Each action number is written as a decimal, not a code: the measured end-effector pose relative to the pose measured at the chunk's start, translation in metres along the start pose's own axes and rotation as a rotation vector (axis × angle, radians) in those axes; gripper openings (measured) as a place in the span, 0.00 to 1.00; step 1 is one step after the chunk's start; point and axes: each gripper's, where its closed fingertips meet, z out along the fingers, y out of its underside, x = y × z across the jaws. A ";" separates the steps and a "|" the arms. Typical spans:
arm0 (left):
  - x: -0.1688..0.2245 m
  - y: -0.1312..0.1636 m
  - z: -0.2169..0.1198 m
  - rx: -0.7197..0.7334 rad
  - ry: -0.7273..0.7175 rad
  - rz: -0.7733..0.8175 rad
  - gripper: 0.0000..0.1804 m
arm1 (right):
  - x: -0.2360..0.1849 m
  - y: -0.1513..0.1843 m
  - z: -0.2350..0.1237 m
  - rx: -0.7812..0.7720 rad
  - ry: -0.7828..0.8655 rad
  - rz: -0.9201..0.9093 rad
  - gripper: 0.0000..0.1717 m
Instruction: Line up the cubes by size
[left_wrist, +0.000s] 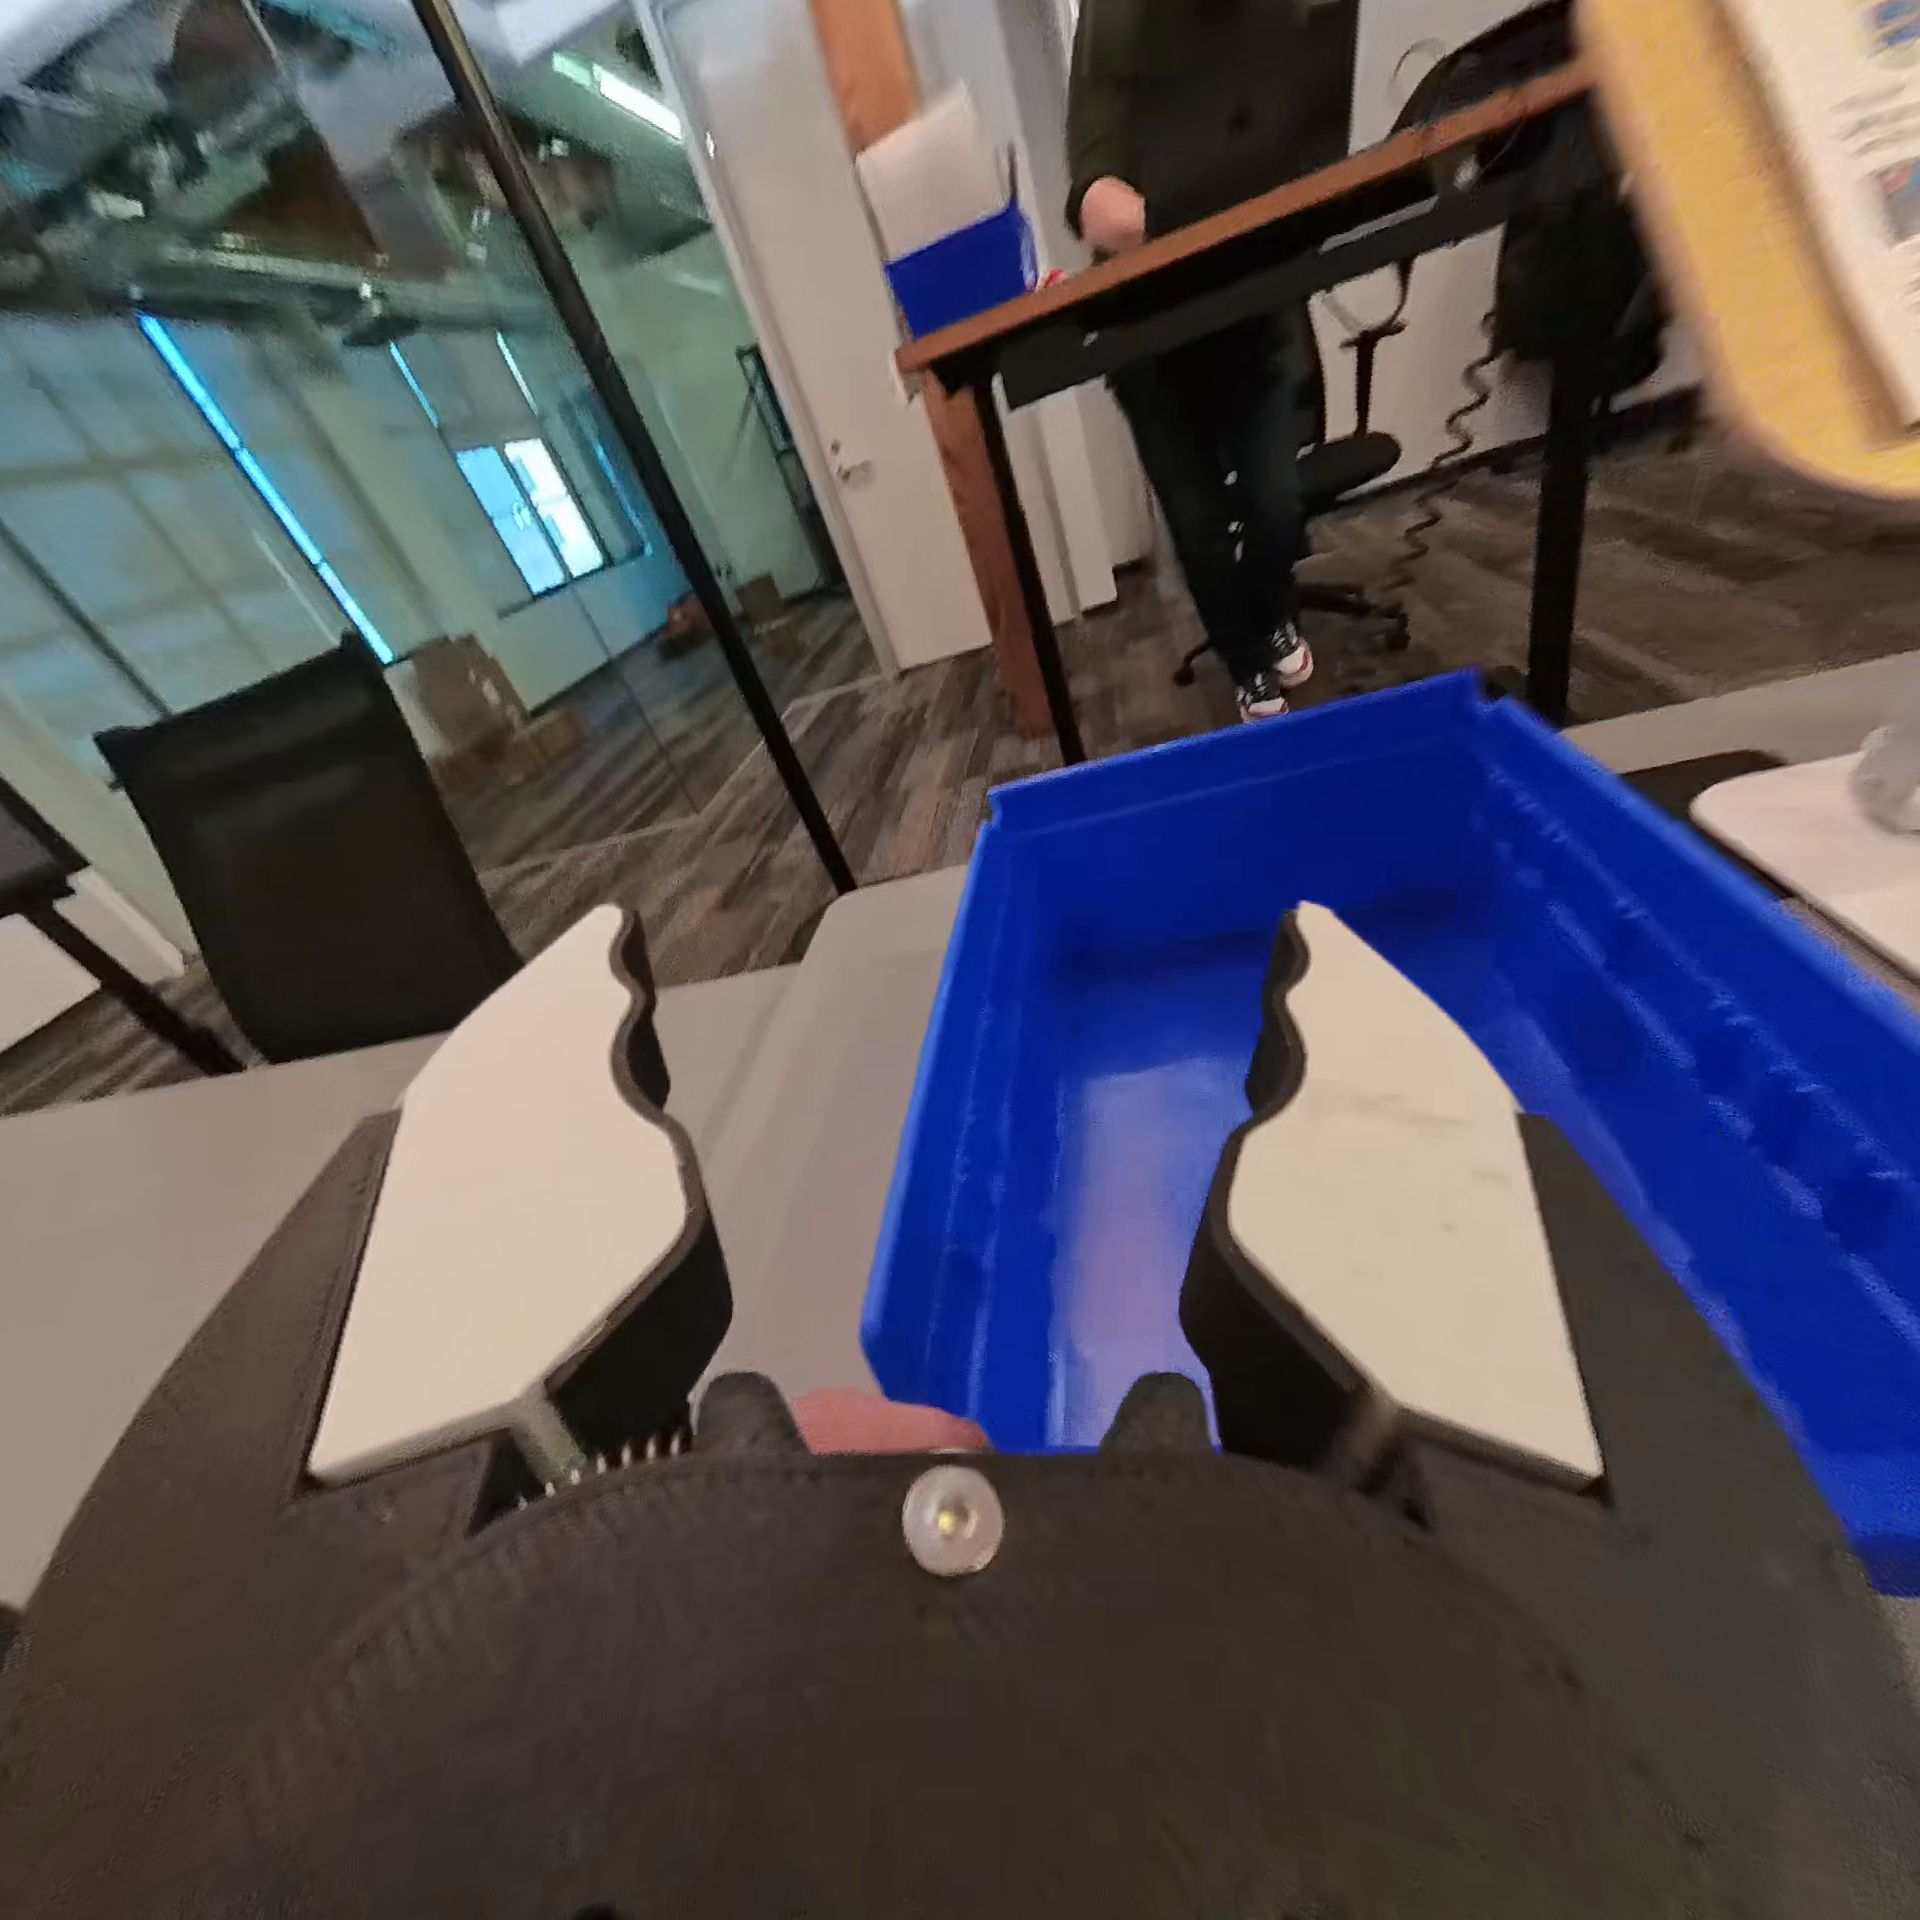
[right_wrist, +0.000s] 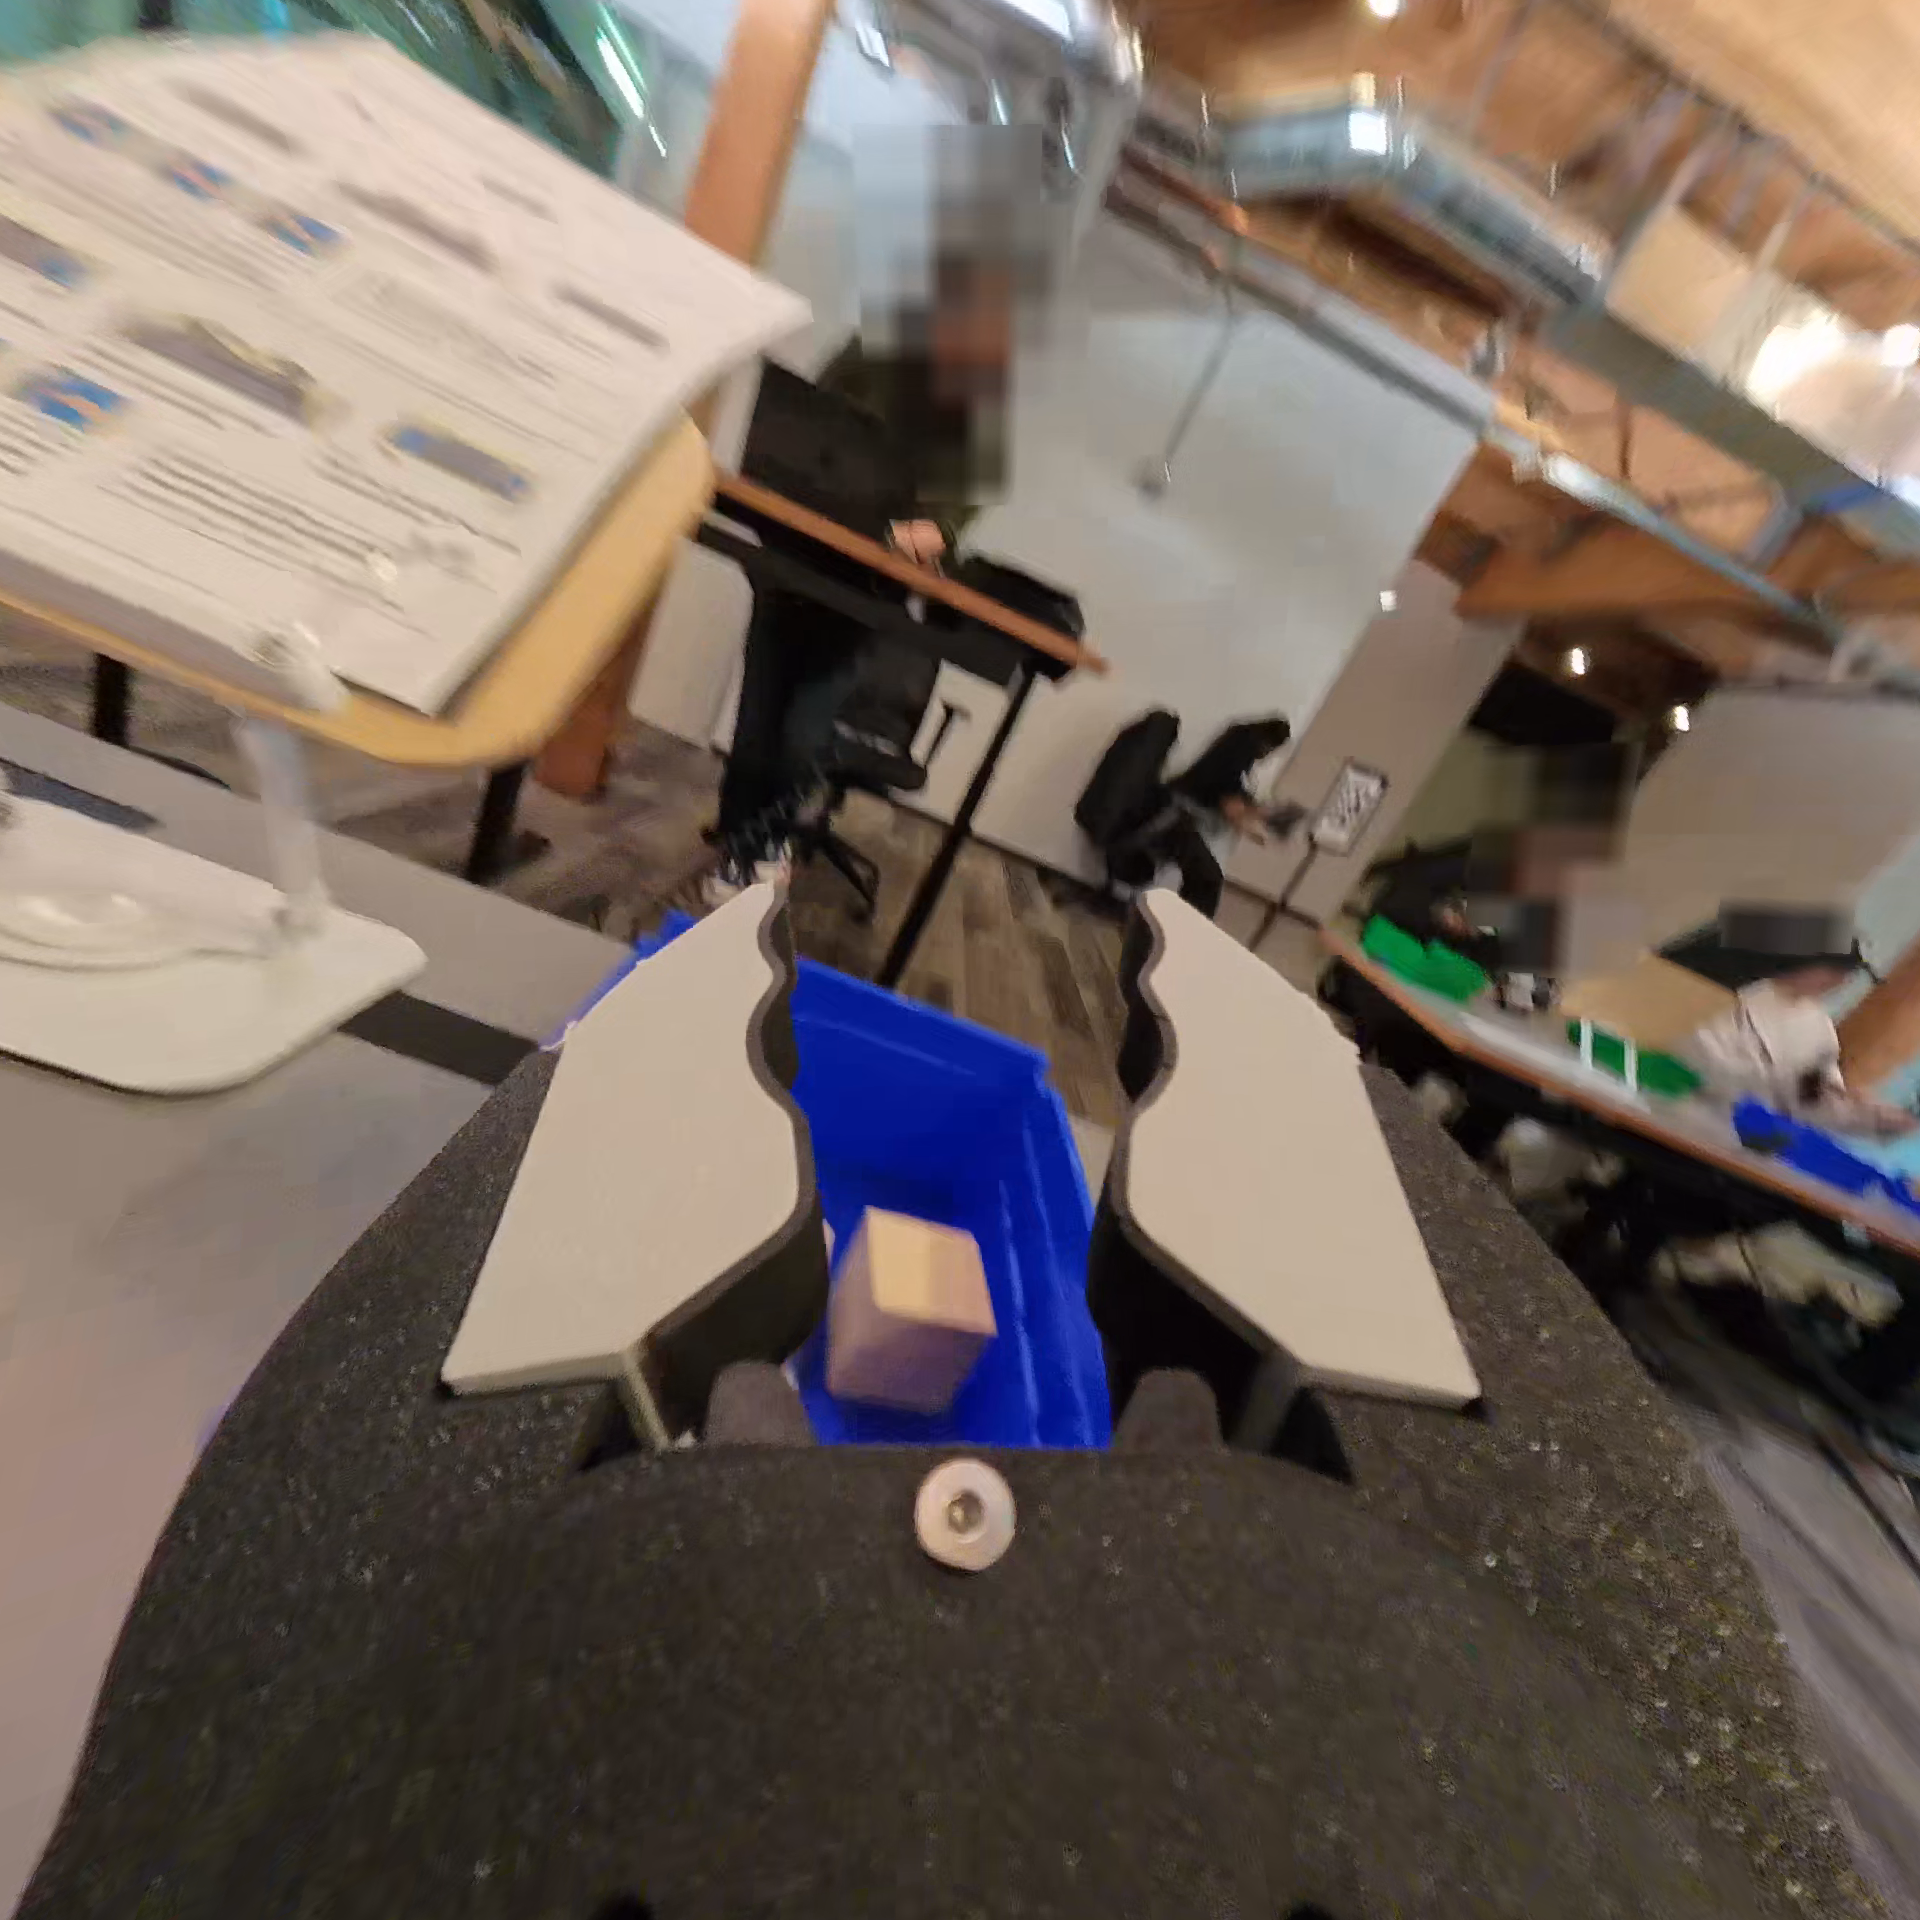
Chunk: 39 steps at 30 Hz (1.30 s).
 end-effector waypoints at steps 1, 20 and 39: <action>-0.007 0.008 0.004 -0.033 -0.021 0.011 0.65 | 0.014 0.018 0.001 -0.063 0.012 0.009 0.35; 0.016 0.102 0.040 -0.290 0.146 -0.058 0.45 | 0.039 0.192 -0.007 -0.625 -0.083 0.177 0.24; 0.002 0.101 0.034 -0.221 0.141 -0.220 0.03 | 0.025 0.191 -0.011 -0.631 -0.164 0.266 0.02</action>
